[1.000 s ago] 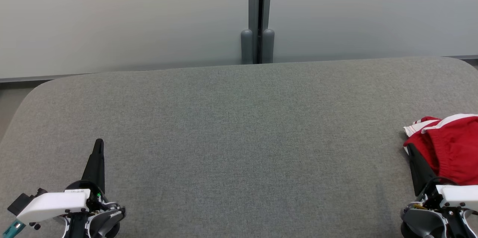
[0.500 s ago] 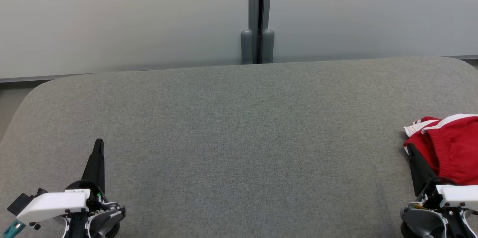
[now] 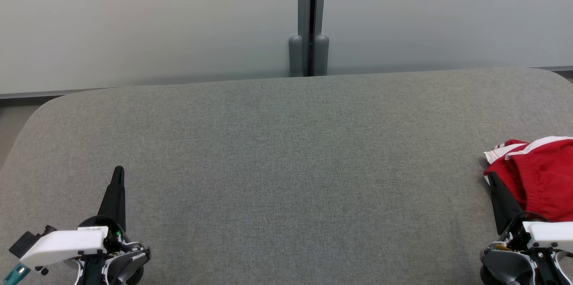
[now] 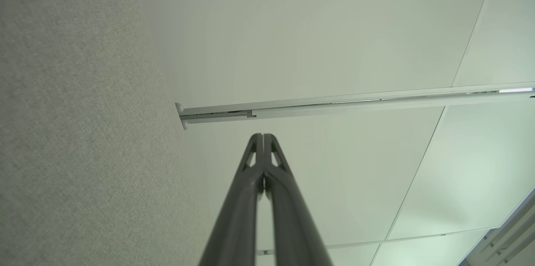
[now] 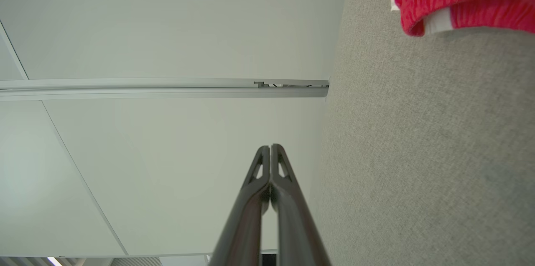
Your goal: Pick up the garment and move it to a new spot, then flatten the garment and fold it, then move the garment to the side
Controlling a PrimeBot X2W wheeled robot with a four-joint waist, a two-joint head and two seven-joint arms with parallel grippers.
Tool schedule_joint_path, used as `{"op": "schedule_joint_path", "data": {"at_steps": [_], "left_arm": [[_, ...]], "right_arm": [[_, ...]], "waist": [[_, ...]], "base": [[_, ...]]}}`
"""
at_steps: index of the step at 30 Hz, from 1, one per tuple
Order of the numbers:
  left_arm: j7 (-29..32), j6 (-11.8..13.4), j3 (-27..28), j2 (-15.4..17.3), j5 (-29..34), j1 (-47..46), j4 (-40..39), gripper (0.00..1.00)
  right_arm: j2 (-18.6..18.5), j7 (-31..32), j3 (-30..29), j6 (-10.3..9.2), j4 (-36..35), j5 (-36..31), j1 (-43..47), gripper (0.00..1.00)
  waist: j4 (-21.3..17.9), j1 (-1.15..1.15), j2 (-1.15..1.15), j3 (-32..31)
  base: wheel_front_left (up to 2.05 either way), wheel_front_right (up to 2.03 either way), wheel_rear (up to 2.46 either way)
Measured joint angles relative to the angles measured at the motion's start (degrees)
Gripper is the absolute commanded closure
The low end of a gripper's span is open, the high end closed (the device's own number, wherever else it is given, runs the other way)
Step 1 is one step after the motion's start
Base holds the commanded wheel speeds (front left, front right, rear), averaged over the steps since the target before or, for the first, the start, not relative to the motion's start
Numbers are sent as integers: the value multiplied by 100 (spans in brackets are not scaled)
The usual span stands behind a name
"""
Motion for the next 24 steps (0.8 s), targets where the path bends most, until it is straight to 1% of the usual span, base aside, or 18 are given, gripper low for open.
{"op": "schedule_joint_path", "data": {"at_steps": [24], "left_arm": [[0, 0, 0, 0, 0, 0, -1, 100]], "right_arm": [[0, 0, 0, 1, 0, 0, -1, 100]], "waist": [[0, 0, 0, 0]], "base": [[0, 0, 0]]}}
